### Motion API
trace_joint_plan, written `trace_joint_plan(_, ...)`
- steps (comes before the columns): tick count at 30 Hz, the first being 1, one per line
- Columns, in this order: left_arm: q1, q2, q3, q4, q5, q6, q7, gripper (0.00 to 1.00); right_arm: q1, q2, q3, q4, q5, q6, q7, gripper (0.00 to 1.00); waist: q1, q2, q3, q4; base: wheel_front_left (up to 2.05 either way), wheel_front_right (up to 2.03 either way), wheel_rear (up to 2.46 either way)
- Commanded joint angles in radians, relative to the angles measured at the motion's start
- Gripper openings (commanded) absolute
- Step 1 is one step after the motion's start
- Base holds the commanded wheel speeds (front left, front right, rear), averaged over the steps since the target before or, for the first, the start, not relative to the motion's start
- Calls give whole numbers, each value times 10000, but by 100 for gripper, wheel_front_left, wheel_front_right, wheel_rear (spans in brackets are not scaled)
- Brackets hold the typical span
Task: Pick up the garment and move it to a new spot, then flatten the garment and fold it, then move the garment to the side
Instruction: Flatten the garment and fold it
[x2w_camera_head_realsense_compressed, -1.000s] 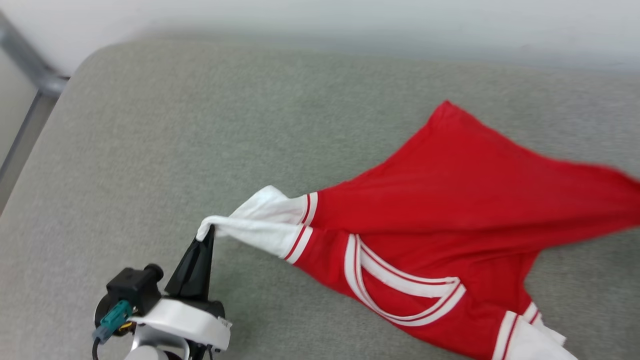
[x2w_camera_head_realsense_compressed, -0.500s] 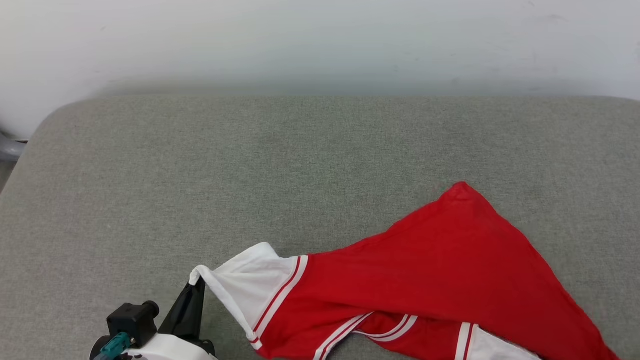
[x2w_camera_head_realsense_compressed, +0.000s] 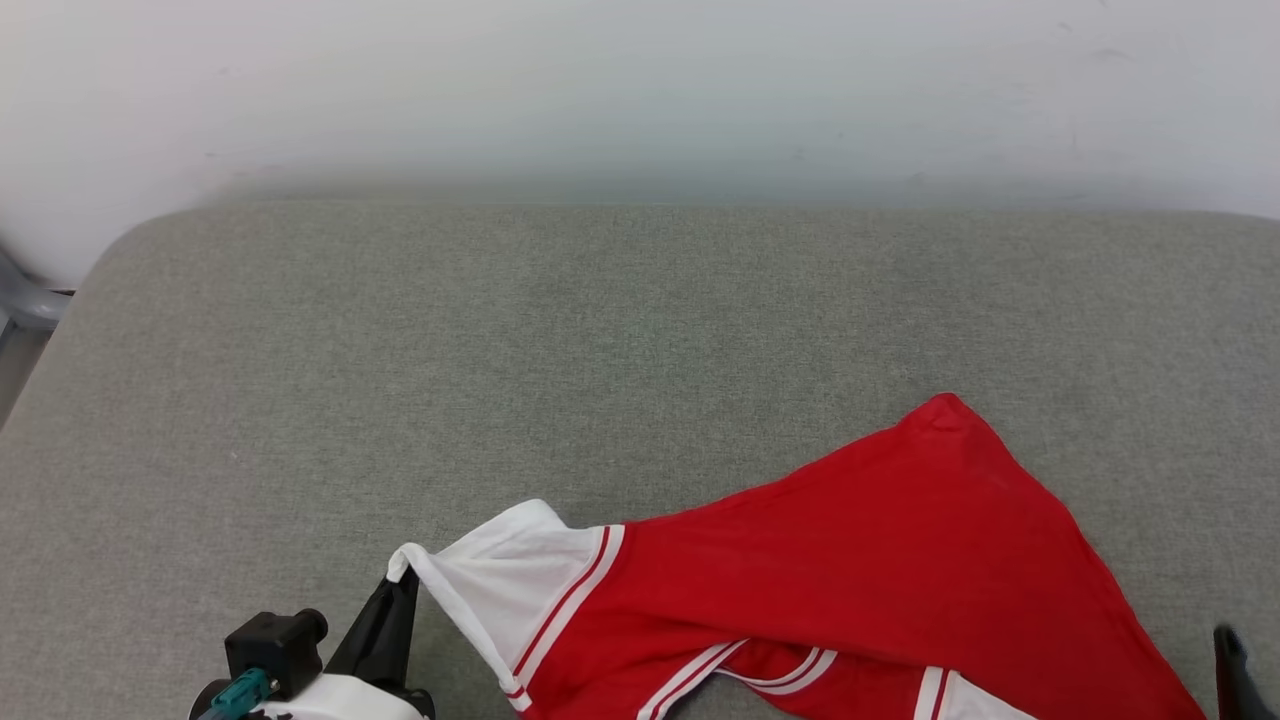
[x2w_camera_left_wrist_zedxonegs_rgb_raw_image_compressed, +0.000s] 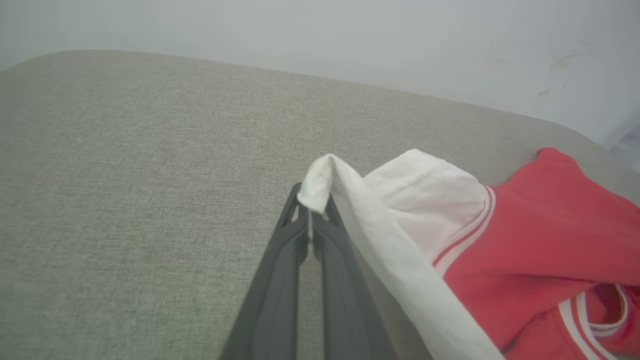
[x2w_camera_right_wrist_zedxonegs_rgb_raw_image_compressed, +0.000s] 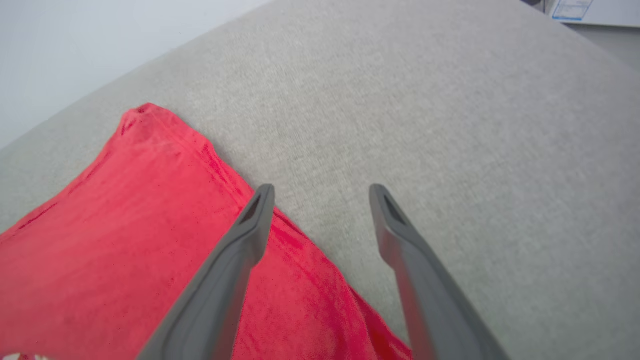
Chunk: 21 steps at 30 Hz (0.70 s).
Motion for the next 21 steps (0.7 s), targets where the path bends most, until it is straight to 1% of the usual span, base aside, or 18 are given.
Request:
trace_joint_plan(1,-103,39,7,-2,0,9,-23,0,-243,18,73,-6,-103,-3,-523,100,1,0,7,16,0,0,0)
trace_joint_plan(3,-178,35,-11,-34,17,8,-23,0,-618,-112,245,42,-262,-3,-1337,100,1,0,37,50,0,0,0)
trace_joint_plan(6,-287,4,-26,-121,80,8,-25,0,-1220,-333,692,279,-398,-3,-2058,100,1,0,118,138,0,0,0)
trace_joint_plan(10,-509,-70,-97,-351,135,8,-25,0,-2200,-846,1485,843,-474,-3,-1839,100,1,0,369,298,0,0,0)
trace_joint_plan(12,-623,-97,-192,-482,166,8,-23,0,-2767,-1232,2032,1215,-345,-3,-1227,100,1,0,545,379,0,0,0)
trace_joint_plan(14,-769,-117,-344,-623,182,8,-25,0,-3279,-1722,2550,1495,-130,-3,-370,100,1,0,781,517,0,0,0)
trace_joint_plan(17,-1036,-114,-559,-769,142,8,-23,0,-4129,-2429,3295,1772,181,-3,1152,100,1,0,1108,755,0,0,0)
trace_joint_plan(21,-1435,-104,-850,-970,77,8,-23,0,-5165,-3194,4160,1993,540,-3,3208,100,1,0,1570,1062,0,0,0)
